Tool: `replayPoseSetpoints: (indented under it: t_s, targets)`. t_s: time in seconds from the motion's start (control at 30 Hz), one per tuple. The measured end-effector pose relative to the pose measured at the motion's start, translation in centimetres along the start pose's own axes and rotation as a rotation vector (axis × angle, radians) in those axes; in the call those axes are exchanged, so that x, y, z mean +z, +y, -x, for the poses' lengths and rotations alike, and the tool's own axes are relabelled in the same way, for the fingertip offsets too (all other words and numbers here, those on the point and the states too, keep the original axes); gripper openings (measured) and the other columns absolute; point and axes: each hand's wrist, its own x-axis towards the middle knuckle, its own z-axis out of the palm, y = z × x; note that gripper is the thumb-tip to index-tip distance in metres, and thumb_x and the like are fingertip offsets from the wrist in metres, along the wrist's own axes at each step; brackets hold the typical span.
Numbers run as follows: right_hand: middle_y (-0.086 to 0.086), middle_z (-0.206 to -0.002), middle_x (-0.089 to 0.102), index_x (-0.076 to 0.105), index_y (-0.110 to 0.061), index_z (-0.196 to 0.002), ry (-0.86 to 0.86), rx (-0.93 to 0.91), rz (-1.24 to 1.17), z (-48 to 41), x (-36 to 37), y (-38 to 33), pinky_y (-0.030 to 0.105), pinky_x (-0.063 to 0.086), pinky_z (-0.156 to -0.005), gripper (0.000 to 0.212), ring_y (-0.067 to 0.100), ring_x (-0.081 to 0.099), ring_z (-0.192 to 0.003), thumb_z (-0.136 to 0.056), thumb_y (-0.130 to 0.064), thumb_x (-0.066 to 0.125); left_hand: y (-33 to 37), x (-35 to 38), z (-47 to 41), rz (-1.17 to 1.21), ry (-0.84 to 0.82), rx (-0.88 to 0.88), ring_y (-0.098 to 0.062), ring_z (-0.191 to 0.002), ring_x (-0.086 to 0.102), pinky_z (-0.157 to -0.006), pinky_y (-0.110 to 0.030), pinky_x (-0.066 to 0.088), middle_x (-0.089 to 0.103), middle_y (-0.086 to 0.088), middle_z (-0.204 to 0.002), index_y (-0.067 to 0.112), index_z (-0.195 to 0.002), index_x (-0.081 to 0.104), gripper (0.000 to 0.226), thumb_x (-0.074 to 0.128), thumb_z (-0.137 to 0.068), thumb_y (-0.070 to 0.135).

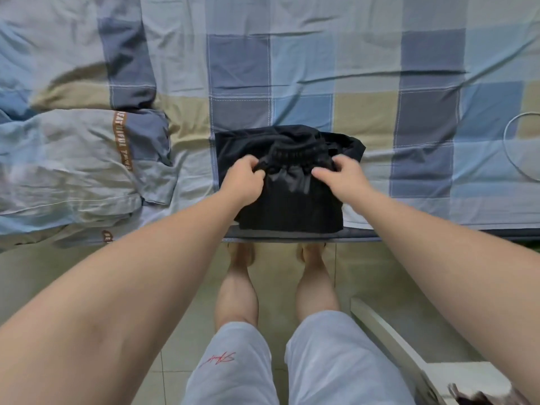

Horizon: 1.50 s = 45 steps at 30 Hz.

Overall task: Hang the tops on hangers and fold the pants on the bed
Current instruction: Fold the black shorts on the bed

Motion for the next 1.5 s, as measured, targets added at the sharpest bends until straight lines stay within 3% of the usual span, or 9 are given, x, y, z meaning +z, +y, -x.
replayPoseSetpoints:
  t_s: [0.13,0.43,0.6,0.8,0.9,1.0,1.23,1.37,1.5]
  targets:
    - [0.000,-0.130,0.051,0.049,-0.020,-0.139,0.092,-0.009,-0.100,-1.6,-1.1,-2.2,0.028,0.043,-0.093,0.052,0.015,0.052,-0.112,-0.093,-0.032,0.069,0.3,0.3,-2.1,0.033,0.131,-0.107,-0.027,-0.127,0.051,-0.106,-0.044,0.042,0.056,-0.003,-0.137,0.023,-0.138,0.049,0.043,0.056,-0.096,0.032]
    - [0.004,-0.163,0.023,0.015,-0.021,-0.157,0.230,0.262,-0.056,-3.6,-0.8,5.1,0.051,0.028,-0.119,0.097,0.031,0.027,-0.148,-0.084,-0.052,0.071,-3.7,3.1,-2.2,0.004,0.287,-0.362,-0.029,-0.149,0.021,-0.119,-0.050,0.022,0.018,0.000,-0.165,0.022,-0.157,0.015,0.109,0.072,-0.076,0.066]
    - [0.000,-0.163,0.026,0.004,-0.022,-0.160,0.087,0.338,-0.282,-5.3,1.2,7.4,0.041,0.034,-0.115,0.118,0.026,0.034,-0.146,-0.076,-0.059,0.078,-5.5,4.2,-4.8,0.184,0.204,-0.362,-0.032,-0.147,0.031,-0.119,-0.053,0.027,0.028,-0.005,-0.162,0.025,-0.158,0.009,0.127,0.074,-0.063,0.077]
    - [0.000,-0.147,0.049,0.026,-0.018,-0.153,0.048,0.339,-0.361,-7.1,3.1,7.8,0.047,0.049,-0.104,0.111,0.025,0.055,-0.126,-0.067,-0.051,0.088,-4.8,4.6,-6.6,0.175,0.100,-0.339,-0.034,-0.133,0.048,-0.106,-0.047,0.043,0.046,-0.005,-0.148,0.014,-0.146,0.029,0.105,0.076,-0.070,0.070]
    - [0.002,-0.126,0.064,0.049,-0.014,-0.135,0.016,0.348,-0.381,-6.1,3.3,7.7,0.041,0.055,-0.089,0.083,0.022,0.065,-0.105,-0.068,-0.042,0.090,-4.7,3.8,-5.8,0.186,0.013,-0.304,-0.029,-0.122,0.054,-0.095,-0.039,0.046,0.054,-0.004,-0.135,0.011,-0.137,0.044,0.084,0.076,-0.078,0.060]
    - [0.004,-0.117,0.067,0.057,-0.015,-0.123,-0.001,0.408,-0.382,-3.1,3.4,7.0,0.046,0.054,-0.096,0.085,0.027,0.066,-0.103,-0.053,-0.049,0.089,-4.5,2.5,-3.6,0.162,-0.083,-0.298,-0.026,-0.103,0.058,-0.086,-0.038,0.047,0.060,-0.004,-0.115,0.010,-0.116,0.053,0.059,0.076,-0.082,0.052]
    - [0.007,-0.108,0.065,0.054,-0.010,-0.117,0.057,0.467,-0.479,10.9,1.6,3.2,0.036,0.055,-0.081,0.050,0.025,0.066,-0.094,-0.081,-0.032,0.080,-2.3,-3.7,6.4,0.117,-0.266,-0.275,-0.016,-0.082,0.069,-0.067,-0.027,0.051,0.073,0.000,-0.097,0.023,-0.096,0.066,0.021,0.077,-0.085,0.037]
    - [0.009,-0.108,0.069,0.059,-0.009,-0.119,0.129,0.503,-0.617,19.9,0.7,1.9,0.038,0.057,-0.082,0.048,0.028,0.068,-0.093,-0.081,-0.029,0.081,-0.1,-6.6,12.1,0.023,-0.334,-0.230,-0.023,-0.091,0.070,-0.088,-0.039,0.056,0.073,-0.004,-0.104,0.020,-0.104,0.066,0.035,0.079,-0.082,0.043]
    - [0.009,-0.111,0.069,0.061,-0.011,-0.122,0.256,0.508,-0.778,27.8,-0.1,0.9,0.037,0.057,-0.080,0.058,0.028,0.069,-0.095,-0.074,-0.034,0.084,3.1,-8.5,17.2,-0.056,-0.353,-0.128,-0.019,-0.090,0.067,-0.072,-0.031,0.051,0.070,0.000,-0.105,0.017,-0.115,0.064,0.048,0.075,-0.082,0.051]
